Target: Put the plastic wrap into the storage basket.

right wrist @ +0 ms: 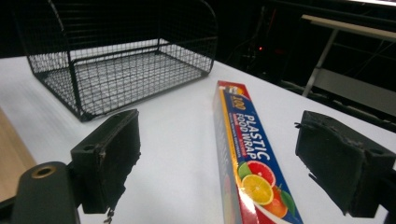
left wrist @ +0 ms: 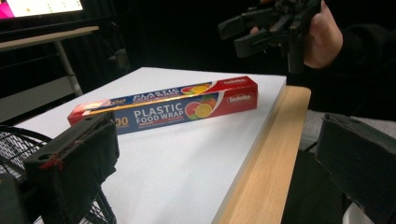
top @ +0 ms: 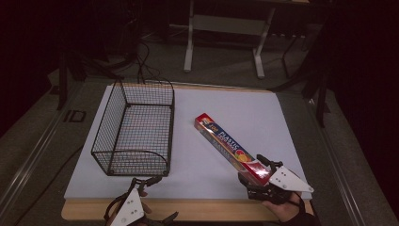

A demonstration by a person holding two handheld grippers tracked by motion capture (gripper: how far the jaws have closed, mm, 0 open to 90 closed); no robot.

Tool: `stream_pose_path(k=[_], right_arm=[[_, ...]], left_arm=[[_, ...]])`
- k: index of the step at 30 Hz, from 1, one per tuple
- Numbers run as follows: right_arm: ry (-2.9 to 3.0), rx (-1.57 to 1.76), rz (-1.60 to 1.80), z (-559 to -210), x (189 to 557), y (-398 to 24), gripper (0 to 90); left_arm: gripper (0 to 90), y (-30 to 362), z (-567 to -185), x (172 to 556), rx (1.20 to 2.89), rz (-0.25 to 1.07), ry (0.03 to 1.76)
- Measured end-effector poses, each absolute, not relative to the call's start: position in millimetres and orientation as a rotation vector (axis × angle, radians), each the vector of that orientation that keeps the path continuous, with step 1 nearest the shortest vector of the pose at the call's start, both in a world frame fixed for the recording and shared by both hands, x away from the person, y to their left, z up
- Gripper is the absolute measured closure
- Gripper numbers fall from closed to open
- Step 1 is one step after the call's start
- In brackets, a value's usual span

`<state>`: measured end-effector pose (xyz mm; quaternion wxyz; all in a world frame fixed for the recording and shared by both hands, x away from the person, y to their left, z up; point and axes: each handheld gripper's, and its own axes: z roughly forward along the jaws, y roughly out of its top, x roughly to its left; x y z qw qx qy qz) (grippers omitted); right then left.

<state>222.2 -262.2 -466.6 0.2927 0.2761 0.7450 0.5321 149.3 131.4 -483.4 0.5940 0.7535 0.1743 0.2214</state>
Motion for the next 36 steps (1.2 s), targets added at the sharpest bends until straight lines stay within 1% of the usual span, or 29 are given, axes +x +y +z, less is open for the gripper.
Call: stream_pose_path(k=[5, 11, 19, 24, 34, 36], right_arm=[[1.978, 0.732, 1.42, -467.0, 222.1, -262.8, 13.8], [1.979, 0.727, 1.411, -466.0, 221.3, -262.9, 16.4], [2.042, 0.694, 1.352, -461.8, 217.7, -252.6, 15.5], [2.037, 0.709, 1.377, -456.3, 218.2, -250.2, 15.6], [1.996, 0.689, 1.382, -428.3, 224.8, -253.3, 17.8], [1.986, 0.684, 1.374, -421.4, 230.8, -255.0, 17.9]], left_arm=[[0.1, 126.1, -485.0, 149.2, 1.771, 0.507, 0.392], [0.1, 125.6, -482.3, 147.7, 1.754, 0.509, 0.381], [0.1, 128.5, -481.1, 146.2, 1.744, 0.507, 0.382], [0.1, 128.6, -480.6, 144.6, 1.738, 0.501, 0.376], [0.1, 127.7, -480.6, 144.3, 1.735, 0.506, 0.372], [0.1, 127.5, -480.4, 144.6, 1.733, 0.503, 0.373]])
